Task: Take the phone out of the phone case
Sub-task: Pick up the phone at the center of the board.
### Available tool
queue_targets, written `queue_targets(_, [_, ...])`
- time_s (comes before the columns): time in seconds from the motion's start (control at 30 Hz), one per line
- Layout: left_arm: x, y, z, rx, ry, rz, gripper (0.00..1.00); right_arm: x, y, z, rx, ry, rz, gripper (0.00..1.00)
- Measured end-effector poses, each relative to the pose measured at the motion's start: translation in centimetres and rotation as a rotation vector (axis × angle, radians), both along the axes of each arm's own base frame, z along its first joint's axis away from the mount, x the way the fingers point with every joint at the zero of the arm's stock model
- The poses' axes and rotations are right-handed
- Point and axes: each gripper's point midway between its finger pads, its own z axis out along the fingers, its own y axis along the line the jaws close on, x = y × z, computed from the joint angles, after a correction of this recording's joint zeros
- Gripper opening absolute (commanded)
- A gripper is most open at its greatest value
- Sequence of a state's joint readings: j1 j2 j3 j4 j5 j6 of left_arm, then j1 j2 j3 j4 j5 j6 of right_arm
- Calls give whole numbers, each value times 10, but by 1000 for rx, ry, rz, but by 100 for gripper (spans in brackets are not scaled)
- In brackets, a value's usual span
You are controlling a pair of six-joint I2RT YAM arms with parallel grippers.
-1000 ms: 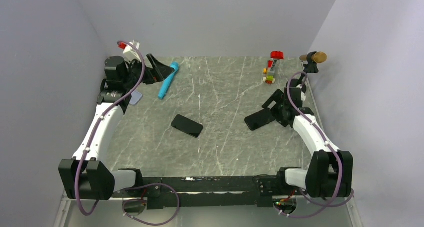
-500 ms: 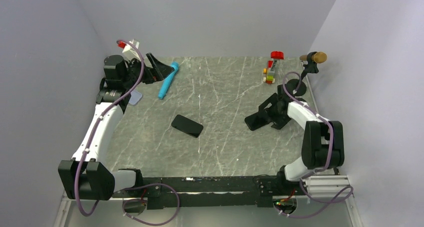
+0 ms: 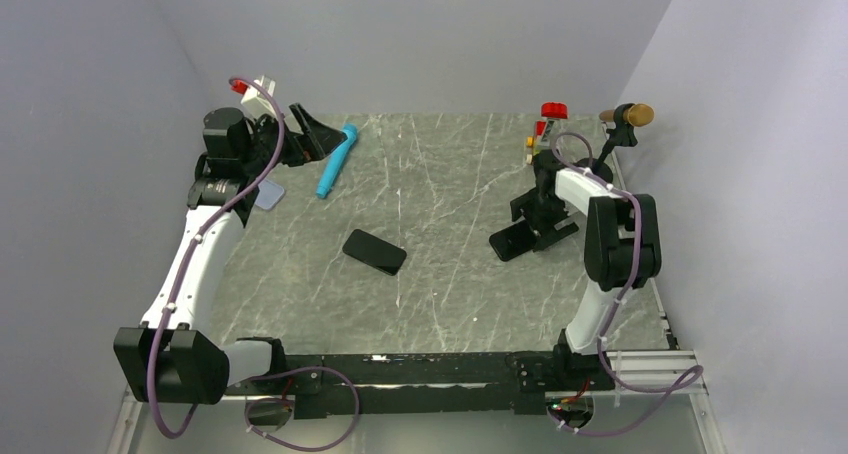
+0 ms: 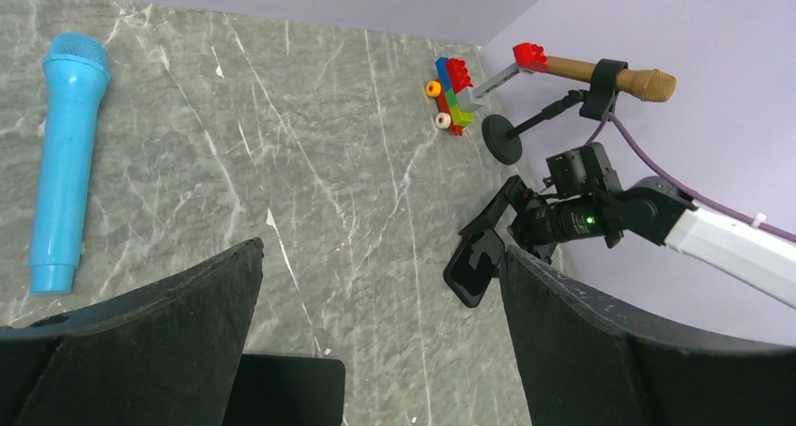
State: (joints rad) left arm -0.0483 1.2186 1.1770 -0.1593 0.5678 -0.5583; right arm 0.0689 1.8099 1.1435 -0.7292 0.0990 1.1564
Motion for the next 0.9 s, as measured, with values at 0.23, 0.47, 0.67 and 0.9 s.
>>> queue_targets(0.23, [0, 2, -1, 0, 5, 7, 99, 4, 2, -7, -26, 112, -46, 87])
queue_targets(0.47, [2, 6, -2, 2, 11, 20, 99, 0, 4, -6, -38, 90, -44, 28])
queue_targets(0.67, [4, 6, -5, 3, 18, 23, 99, -4, 9, 1, -49, -58, 19, 0])
queue_targets(0.9, [2, -10, -16, 35, 44, -3, 100, -20, 28, 12, -26, -304, 163, 0])
